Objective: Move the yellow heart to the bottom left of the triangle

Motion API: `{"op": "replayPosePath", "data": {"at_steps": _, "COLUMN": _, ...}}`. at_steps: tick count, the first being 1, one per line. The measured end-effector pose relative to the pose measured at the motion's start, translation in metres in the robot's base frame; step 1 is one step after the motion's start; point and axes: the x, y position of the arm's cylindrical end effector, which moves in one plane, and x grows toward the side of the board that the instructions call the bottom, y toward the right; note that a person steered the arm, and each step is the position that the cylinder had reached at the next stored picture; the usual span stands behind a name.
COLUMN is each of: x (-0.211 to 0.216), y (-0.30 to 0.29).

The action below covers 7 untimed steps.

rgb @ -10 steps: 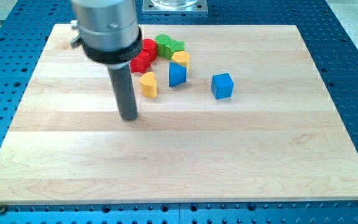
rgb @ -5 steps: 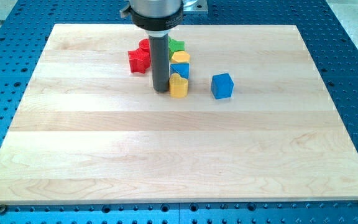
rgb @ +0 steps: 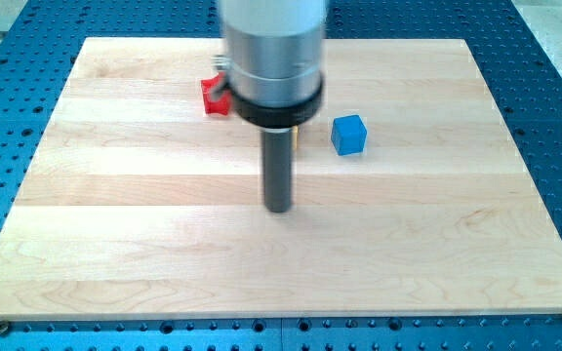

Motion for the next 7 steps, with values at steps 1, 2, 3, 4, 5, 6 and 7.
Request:
{"op": "replayPosePath", "data": {"at_steps": 1, "x": -0.043, "y": 0.004}}
{"op": "replayPosePath", "data": {"at_steps": 2, "x": -0.054, "y": -0.018}}
{"op": "replayPosePath", "data": {"at_steps": 3, "x": -0.054, "y": -0.021}}
{"op": "replayPosePath", "data": {"at_steps": 4, "x": -0.058, "y": -0.015}}
{"op": "replayPosePath", "data": {"at_steps": 5, "x": -0.068, "y": -0.003}}
{"op": "replayPosePath", "data": {"at_steps": 6, "x": -0.087, "y": -0.003}}
{"op": "replayPosePath", "data": {"at_steps": 7, "x": -0.117, "y": -0.003}}
